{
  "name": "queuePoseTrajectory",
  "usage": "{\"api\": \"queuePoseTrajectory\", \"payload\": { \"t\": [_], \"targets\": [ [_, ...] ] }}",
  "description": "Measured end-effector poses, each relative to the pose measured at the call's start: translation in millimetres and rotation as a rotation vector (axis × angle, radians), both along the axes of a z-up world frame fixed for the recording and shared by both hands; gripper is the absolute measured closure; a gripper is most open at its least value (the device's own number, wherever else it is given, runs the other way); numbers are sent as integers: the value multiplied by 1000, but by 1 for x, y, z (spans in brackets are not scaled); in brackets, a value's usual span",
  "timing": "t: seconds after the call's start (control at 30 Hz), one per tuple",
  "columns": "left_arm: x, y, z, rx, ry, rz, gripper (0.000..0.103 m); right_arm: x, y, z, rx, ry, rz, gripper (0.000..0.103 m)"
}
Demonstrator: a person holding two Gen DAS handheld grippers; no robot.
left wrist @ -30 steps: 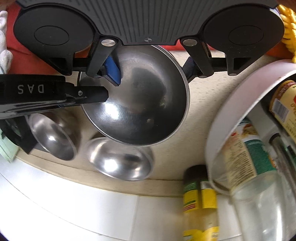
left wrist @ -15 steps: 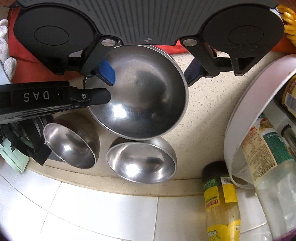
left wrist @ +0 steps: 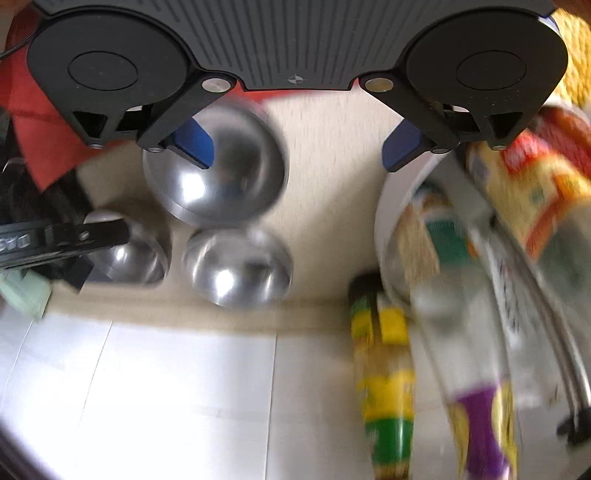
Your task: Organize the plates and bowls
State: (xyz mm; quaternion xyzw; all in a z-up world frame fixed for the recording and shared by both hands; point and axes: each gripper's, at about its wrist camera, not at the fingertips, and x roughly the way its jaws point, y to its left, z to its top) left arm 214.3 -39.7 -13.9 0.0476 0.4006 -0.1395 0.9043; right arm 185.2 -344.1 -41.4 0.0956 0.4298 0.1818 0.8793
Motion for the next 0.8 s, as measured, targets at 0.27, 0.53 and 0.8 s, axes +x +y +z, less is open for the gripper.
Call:
{"api": "queuePoseTrajectory", "payload": {
  "t": [0.27, 0.53, 0.8],
  "targets": [
    [64, -25, 6, -86, -22, -11, 0, 57, 2, 7, -27, -49, -35, 68],
    [103, -45, -13, -62, 27, -3, 3, 111, 9, -11, -91, -28, -9, 68],
    [123, -58, -32, -22, 69, -30, 3, 141, 17, -38, -95, 64, 30, 71]
  ]
}}
